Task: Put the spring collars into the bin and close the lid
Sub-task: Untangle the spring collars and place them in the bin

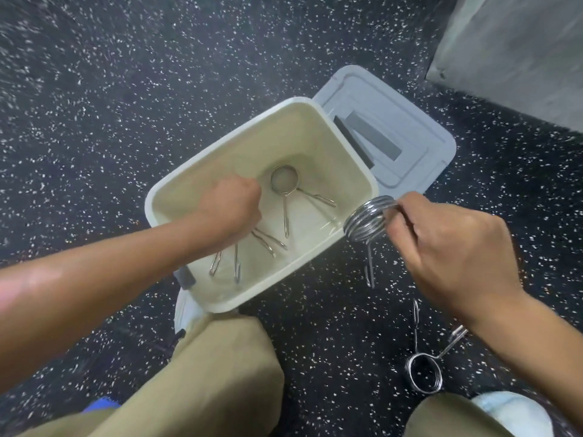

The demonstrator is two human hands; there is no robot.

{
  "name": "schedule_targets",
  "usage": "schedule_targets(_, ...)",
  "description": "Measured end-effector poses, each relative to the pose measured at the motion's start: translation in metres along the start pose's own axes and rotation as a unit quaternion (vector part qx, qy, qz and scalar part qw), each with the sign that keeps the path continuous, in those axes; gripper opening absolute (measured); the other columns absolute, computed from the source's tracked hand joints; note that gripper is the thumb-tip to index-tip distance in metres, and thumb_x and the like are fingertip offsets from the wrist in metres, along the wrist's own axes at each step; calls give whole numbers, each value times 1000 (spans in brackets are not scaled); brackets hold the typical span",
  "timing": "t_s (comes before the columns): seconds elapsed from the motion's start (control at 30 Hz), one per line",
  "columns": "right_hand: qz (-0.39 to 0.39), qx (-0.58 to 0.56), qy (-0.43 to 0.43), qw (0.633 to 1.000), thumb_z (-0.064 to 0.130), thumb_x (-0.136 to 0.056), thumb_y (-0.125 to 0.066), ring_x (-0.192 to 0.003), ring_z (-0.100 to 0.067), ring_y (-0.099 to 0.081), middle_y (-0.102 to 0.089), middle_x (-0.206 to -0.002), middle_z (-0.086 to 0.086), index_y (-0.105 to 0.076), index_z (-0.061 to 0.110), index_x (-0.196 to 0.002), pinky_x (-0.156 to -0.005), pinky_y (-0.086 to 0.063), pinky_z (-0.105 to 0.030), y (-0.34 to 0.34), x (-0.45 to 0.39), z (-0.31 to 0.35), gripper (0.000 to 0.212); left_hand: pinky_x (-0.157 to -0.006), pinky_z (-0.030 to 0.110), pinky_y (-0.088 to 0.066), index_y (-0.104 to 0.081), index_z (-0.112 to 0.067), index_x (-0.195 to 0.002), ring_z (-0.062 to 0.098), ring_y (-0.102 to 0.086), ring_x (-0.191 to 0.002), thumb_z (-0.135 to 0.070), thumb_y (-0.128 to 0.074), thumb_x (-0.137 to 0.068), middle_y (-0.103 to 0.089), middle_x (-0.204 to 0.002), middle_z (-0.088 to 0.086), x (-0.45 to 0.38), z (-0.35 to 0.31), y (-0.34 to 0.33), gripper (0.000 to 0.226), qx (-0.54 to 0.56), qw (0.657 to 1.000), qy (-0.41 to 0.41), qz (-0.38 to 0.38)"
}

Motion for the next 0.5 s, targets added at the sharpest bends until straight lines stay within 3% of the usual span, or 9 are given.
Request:
schedule_targets(0.13, 24, -9, 17, 1000, 24, -98, -51, -37, -23, -27, -32, -45, 2, -54, 11, -66, -43, -24, -24, 1, -20, 14, 35, -62, 34, -39, -42, -9, -79, 33, -47, -72, -11, -59, -86, -50, -79, 15, -1, 0, -10, 18, -10, 1000, -19, -1)
schedule_targets(0.23, 54, -21, 51, 997, 28, -98, -49, -36, -27, -32, -37, -44, -1, -46, 17, -66, -43, -23, -26, 2, -42, 28, 34, -61, 34, -40, -49, -8, -81, 33, -49, -71, -9, -58, -84, -49, -78, 13, -2, 5, -15, 10, 3, 1000, -11, 1)
schedule_targets(0.4, 160, 5, 101, 982, 34, -99, -41, -48, -29, -39, -40, -51, -2, -48, 12, -66, -45, -23, -33, -10, -86, 53, 40, -65, 34, -40, -48, -10, -85, 35, -50, -77, -9, -56, -87, -55, -88, 16, -1, 9, -19, 7, 32, 999, -4, 14)
schedule_targets(0.5, 211, 18, 99, 972, 34, -97, -41, -57, -32, -46, -44, -57, -7, -48, 10, -64, -49, -29, -34, -35, -113, 63, 42, -66, 34, -41, -57, -6, -93, 39, -60, -91, -14, -57, -89, -62, -99, 19, -1, 12, -18, 8, 42, 999, -1, 11)
Point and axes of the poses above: each hand's wrist, its own x-axis away from the middle knuckle, its own y-axis out of the back of the hand, z = x × y, the point moved 7 cm from there along -x, towards the middle knuckle
